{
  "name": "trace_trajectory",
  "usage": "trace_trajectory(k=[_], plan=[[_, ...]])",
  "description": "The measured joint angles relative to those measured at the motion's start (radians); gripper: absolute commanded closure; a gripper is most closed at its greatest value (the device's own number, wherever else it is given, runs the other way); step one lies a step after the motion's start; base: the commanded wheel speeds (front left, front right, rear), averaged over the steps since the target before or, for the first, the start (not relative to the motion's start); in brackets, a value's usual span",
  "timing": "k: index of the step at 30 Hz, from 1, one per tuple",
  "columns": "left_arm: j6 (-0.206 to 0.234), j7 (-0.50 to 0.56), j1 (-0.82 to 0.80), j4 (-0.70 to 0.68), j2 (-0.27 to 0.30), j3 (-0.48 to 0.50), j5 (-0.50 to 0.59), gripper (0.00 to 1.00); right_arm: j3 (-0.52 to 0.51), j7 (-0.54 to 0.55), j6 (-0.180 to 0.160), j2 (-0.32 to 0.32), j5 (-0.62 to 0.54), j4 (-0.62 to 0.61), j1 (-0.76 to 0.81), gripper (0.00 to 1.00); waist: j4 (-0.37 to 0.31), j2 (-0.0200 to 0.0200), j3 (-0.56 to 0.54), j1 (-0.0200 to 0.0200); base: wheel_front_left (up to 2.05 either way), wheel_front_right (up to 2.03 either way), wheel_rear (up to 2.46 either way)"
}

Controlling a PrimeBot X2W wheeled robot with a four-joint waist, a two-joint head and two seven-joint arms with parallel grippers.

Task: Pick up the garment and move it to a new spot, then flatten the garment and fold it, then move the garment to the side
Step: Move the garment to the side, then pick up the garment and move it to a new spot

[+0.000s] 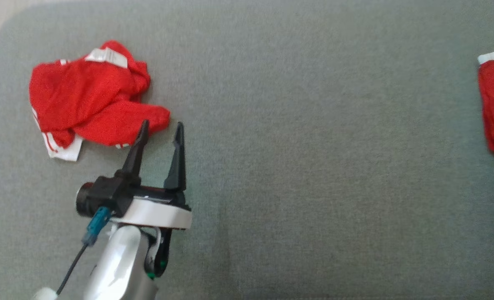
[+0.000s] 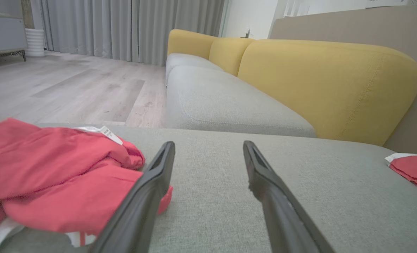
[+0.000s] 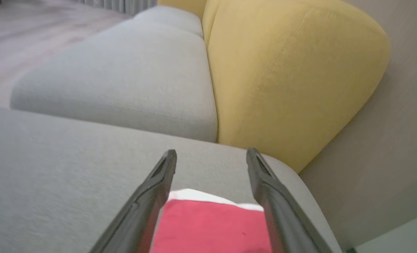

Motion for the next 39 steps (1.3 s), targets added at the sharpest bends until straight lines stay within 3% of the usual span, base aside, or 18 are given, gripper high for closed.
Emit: trace_trajectory(k=[11,20,27,39], plan=[[-0.009,0.0,0.11,-0.001,0.001,0.05,0.023,0.0,-0.048,-0.122,0.0,0.296,0.016,-0.278,0.181,0.0,-0.043,0.0,-0.172,-0.0002,0.0,0.0,0.0],[-0.008,0.0,0.212,0.001,0.002,0.049,0.016,0.0,-0.114,-0.189,0.0,0.532,-0.032,-0.344,0.483,0.0,-0.06,0.0,-0.255,-0.0003,0.0,0.0,0.0],[-0.007,0.0,0.243,-0.002,0.003,0.049,0.008,0.0,-0.137,-0.198,0.0,0.58,-0.1,-0.356,0.588,0.0,-0.058,0.0,-0.267,-0.0001,0.0,0.0,0.0],[0.002,0.0,0.242,-0.009,0.003,0.046,0.008,0.0,-0.141,-0.198,0.0,0.596,-0.082,-0.393,0.592,0.0,-0.041,0.0,-0.264,0.0001,0.0,0.0,0.0]])
